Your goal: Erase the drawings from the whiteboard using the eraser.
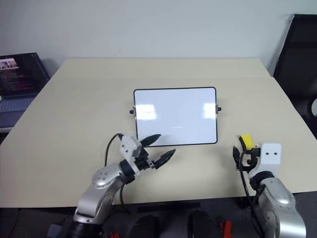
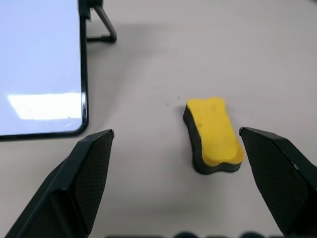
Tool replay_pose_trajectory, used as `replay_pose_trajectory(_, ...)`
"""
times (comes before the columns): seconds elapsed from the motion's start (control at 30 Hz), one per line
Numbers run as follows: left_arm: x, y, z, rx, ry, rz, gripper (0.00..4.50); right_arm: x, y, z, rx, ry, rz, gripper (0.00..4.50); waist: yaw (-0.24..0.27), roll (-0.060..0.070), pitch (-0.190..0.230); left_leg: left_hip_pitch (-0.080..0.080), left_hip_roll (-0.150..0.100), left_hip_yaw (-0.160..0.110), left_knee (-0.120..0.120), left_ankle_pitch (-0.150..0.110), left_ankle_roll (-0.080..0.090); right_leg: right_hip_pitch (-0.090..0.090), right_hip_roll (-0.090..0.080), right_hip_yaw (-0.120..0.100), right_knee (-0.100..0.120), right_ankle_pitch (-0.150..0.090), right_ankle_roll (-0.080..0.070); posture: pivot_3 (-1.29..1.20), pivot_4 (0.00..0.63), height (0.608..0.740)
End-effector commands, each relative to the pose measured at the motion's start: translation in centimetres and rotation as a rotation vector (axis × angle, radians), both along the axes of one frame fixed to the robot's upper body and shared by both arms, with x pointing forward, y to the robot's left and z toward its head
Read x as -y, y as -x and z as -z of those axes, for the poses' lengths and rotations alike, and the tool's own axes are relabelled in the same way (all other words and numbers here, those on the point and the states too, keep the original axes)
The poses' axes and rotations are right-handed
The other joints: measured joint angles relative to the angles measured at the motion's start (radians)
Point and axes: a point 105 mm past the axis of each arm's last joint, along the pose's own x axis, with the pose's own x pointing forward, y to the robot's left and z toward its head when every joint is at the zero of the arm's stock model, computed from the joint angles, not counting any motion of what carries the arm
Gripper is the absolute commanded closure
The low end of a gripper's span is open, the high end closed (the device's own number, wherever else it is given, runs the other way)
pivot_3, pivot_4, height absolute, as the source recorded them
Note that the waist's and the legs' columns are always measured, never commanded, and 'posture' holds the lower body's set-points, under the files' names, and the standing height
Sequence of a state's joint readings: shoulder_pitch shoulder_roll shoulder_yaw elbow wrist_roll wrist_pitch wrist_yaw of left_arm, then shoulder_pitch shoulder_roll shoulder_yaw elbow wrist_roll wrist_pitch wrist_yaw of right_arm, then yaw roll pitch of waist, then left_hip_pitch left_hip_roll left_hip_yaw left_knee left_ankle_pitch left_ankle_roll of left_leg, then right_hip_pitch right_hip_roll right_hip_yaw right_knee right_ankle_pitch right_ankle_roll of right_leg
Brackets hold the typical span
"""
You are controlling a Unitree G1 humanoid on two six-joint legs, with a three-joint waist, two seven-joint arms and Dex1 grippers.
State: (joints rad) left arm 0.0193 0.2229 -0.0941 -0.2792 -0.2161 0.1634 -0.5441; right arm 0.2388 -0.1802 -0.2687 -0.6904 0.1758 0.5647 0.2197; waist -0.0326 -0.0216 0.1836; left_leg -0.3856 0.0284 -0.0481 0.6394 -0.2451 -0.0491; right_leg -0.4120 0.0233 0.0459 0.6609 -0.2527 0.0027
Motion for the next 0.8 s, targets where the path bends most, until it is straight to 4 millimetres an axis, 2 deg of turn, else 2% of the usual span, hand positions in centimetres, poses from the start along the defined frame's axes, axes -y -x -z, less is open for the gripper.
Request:
replay_pose_trajectory(0.03,-1.3,0.5,-1.1,0.079,-0.013,-0.125,0.00,-0.5,0.9,-1.1,0.112,0.034,0.003,0.05,0.000,0.000,0.000,0.000,0.000,0.000,0.000,0.000,0.000,0.000,0.000,0.000,0.000,-0.001,-0.002,0.00,0.150,0.740)
replay_pose_trajectory(0.17,-3.2,0.8,-1.0,0.098,-0.029,-0.246,0.00,-0.7,1.2,0.1,0.116,0.008,0.036,0.05,0.001,0.000,0.000,0.000,0.000,0.000,0.000,0.000,0.000,0.000,-0.001,0.000,0.000,-0.002,-0.003,0.00,0.150,0.740)
replay_pose_trajectory(0.3,-4.1,1.2,-1.5,0.122,-0.038,-0.312,0.00,-0.5,1.4,1.7,0.096,-0.024,0.084,0.05,0.001,0.000,0.000,0.001,0.001,0.001,0.000,0.000,0.000,0.000,-0.003,0.000,0.000,-0.002,-0.003,0.00,0.150,0.740)
replay_pose_trajectory(0.57,-4.8,3.1,-3.3,0.199,-0.081,-0.401,0.00,-0.7,1.5,3.0,0.073,-0.032,0.131,0.05,0.001,0.000,0.000,-0.001,0.001,0.001,-0.003,0.000,0.000,-0.001,-0.006,0.000,-0.002,-0.003,-0.002,0.00,0.150,0.740)
replay_pose_trajectory(0.67,-5.4,4.0,-3.0,0.178,-0.090,-0.452,0.00,-0.3,1.8,3.6,0.049,-0.020,0.151,0.05,0.001,0.000,0.000,0.000,0.001,0.001,-0.004,0.000,0.000,-0.001,-0.007,0.000,-0.002,-0.004,-0.002,0.00,0.150,0.740)
replay_pose_trajectory(0.8,-5.4,4.3,-2.7,0.162,-0.087,-0.450,0.00,-0.6,1.8,3.4,0.050,0.021,0.156,0.05,0.001,0.000,0.000,0.000,0.001,0.001,-0.005,0.000,0.000,-0.002,-0.007,0.000,-0.002,-0.004,-0.003,0.00,0.150,0.740)
